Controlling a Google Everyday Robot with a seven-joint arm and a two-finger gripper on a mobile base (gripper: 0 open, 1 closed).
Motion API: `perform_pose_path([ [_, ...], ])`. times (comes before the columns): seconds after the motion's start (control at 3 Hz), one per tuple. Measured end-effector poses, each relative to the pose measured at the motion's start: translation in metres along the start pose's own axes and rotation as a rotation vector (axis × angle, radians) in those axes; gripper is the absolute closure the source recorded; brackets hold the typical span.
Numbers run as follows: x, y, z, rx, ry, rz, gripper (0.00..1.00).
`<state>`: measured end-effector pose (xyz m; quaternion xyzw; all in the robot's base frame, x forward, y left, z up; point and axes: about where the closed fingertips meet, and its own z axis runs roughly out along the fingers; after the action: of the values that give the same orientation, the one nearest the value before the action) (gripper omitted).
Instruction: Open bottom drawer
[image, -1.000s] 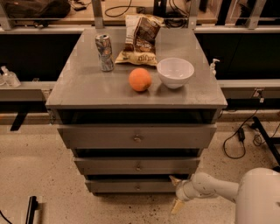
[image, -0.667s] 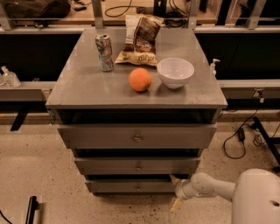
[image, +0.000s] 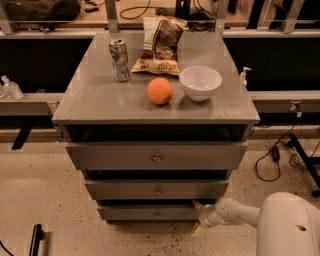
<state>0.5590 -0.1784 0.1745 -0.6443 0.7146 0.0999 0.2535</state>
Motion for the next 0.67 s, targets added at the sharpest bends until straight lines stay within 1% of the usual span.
perform_pose_path([
  [0.33, -0.004, 0.008, -0.008, 0.005, 0.0, -0.032, 0.3],
  [0.67, -0.01, 0.026, -0.014, -0.017, 0.001, -0.066, 0.48],
])
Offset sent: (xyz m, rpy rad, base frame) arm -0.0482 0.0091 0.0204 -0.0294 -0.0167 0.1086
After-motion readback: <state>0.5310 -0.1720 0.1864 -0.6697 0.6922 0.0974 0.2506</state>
